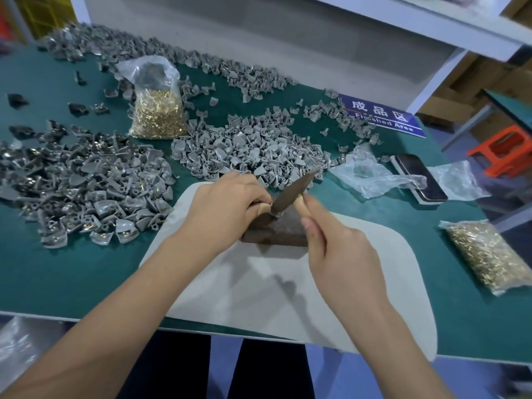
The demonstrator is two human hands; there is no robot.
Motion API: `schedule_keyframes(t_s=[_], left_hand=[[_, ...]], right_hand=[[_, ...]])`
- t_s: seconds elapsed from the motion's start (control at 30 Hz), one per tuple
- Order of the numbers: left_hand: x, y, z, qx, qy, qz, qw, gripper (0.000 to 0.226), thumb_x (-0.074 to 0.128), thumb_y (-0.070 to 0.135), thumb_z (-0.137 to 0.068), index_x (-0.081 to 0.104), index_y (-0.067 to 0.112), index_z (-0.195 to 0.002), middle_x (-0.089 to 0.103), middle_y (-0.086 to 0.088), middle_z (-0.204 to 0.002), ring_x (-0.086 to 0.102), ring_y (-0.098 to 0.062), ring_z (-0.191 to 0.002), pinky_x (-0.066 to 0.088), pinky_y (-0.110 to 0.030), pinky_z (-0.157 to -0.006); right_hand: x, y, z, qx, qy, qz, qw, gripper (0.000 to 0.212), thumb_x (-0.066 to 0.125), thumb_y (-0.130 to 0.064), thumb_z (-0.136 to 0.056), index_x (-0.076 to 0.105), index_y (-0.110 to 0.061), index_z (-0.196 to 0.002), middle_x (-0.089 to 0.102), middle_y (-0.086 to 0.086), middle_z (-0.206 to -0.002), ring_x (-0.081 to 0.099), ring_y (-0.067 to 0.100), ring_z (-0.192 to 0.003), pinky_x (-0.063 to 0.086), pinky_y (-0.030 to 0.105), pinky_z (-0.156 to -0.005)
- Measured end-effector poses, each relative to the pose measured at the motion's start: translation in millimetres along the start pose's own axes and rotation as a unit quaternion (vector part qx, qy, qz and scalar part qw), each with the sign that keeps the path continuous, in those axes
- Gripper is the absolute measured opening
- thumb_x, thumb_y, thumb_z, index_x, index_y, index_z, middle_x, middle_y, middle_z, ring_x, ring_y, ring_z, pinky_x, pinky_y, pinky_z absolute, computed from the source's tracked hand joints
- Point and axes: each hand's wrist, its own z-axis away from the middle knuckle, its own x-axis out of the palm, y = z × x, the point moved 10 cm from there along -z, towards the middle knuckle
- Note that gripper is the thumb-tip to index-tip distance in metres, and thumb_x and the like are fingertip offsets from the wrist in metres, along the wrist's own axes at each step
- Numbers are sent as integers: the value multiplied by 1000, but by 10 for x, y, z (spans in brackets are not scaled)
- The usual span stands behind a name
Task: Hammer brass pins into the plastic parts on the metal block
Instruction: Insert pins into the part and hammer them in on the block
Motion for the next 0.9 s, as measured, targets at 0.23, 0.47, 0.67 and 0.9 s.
schedule_keyframes(t_s=[0.23,0.47,0.67,0.9], left_hand=[[1,-9,0,1,6,6,1000,14,63,46,-95,74,39,-99,63,16,-99,53,-9,-103,44,-31,-71],[8,3,-10,8,13,5,1000,10,66,43,-94,75,38,-95,50,24,-89,54,-7,-100,40,-28,-67],[9,18,-11,12,17,-3,1000,11,65,45,-94,73,39,-98,58,21,-95,54,-8,-102,44,-30,-68],[12,27,-11,17,18,3,1000,11,65,44,-94,74,38,-98,61,20,-98,54,-10,-102,43,-31,-68]], right_hand=[[-285,111,-33,26,112,-67,991,40,44,-39,-107,50,-38,-147,73,-16,-98,63,16,-82,37,24,-62],[-270,44,-9,-5,86,-40,995,40,41,-41,-107,50,-40,-146,67,-10,-75,55,12,-60,41,27,-51],[-14,79,9,24,-28,-4,999,39,44,-38,-106,52,-43,-145,77,4,-92,67,35,-80,51,41,-60],[-82,28,18,34,-14,-36,999,41,41,-42,-107,48,-46,-147,77,-2,-103,67,27,-84,52,40,-66]])
